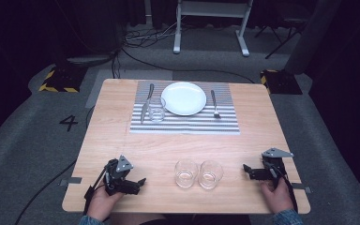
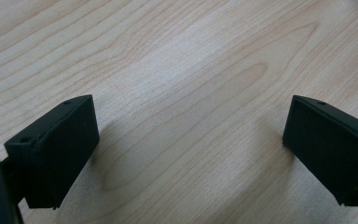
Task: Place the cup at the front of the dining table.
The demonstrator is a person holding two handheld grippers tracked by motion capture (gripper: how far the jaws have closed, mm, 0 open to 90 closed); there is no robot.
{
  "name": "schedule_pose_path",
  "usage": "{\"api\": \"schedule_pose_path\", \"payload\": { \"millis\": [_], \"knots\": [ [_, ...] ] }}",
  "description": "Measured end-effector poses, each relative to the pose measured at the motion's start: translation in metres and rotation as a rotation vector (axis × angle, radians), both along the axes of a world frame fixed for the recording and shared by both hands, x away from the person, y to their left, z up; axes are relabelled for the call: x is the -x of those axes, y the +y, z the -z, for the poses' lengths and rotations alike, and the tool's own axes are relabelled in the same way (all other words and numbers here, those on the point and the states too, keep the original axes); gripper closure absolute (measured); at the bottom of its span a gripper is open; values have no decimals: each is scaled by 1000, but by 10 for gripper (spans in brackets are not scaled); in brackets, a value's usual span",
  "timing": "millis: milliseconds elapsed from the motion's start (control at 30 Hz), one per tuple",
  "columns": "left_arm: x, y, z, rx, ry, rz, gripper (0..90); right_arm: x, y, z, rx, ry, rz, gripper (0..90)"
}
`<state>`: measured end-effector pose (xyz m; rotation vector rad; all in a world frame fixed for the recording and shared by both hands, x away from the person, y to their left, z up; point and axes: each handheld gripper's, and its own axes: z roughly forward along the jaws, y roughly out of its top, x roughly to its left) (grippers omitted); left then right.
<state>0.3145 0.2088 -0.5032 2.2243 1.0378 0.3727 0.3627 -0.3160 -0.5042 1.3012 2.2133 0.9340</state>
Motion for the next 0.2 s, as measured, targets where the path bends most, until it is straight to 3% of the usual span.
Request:
{"api": "schedule_pose_path", "payload": {
  "millis": [200],
  "knots": [
    [0,0,0,-1,-1,-1,38,0,0,0,0,0,0,35]
  ]
}}
